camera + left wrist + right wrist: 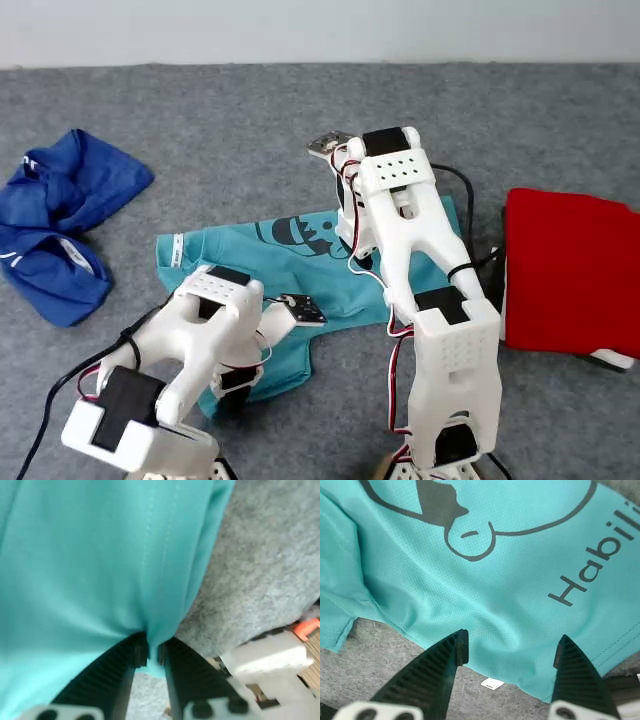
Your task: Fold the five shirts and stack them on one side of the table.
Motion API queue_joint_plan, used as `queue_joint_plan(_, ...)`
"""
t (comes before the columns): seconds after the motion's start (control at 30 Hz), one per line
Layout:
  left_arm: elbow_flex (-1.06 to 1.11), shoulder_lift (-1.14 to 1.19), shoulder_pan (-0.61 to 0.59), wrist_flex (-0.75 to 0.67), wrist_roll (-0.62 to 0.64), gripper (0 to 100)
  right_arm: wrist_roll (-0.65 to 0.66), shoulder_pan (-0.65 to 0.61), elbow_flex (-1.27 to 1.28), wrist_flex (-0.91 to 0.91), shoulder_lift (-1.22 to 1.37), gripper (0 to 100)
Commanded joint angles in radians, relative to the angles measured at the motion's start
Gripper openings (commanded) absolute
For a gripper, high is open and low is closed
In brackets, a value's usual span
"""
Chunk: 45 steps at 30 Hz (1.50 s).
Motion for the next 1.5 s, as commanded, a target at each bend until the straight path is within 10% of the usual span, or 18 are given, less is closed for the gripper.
queue_joint_plan(0.0, -0.048, -0.081, 0.002, 0.094, 0.008, 3, 0.002, 0.012, -0.005, 0.013, -0.054, 28.1)
queue_joint_plan(0.9, -0.610, 0.117, -0.143, 0.245, -0.015, 3, -0.049, 0.005, 0.272, -0.108, -0.064, 28.1)
queue_joint_plan(1.47, -0.644, 0.120, -0.173, 0.098, -0.046, 3, -0.049, 0.004, 0.301, -0.128, -0.056, 28.1)
